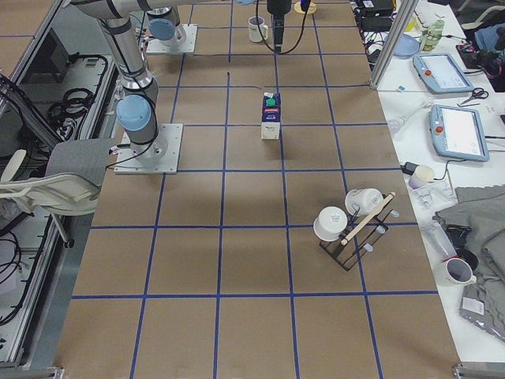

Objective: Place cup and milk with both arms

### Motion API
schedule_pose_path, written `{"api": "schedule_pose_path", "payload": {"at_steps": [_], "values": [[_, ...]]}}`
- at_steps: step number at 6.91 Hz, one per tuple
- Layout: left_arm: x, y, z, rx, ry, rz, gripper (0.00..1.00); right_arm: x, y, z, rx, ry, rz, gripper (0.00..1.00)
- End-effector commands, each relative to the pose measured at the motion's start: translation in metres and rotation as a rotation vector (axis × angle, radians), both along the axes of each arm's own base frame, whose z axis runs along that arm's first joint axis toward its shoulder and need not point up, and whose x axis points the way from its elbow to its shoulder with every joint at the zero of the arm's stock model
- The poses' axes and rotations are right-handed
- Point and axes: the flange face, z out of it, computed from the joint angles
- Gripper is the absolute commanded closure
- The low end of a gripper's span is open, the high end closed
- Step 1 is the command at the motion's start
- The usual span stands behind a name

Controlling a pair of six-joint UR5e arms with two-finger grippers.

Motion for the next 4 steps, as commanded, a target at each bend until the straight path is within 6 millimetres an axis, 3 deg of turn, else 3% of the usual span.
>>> {"api": "schedule_pose_path", "payload": {"at_steps": [1, 4], "values": [[-0.0003, -0.0004, -0.0013, 0.002, 0.003, 0.000, 0.00, -0.0010, 0.0001, -0.0002, 0.001, 0.008, 0.008, 0.00], [-0.0004, -0.0002, -0.0029, 0.005, 0.005, -0.001, 0.00, -0.0020, 0.0014, -0.0040, 0.020, 0.010, -0.002, 0.00]]}}
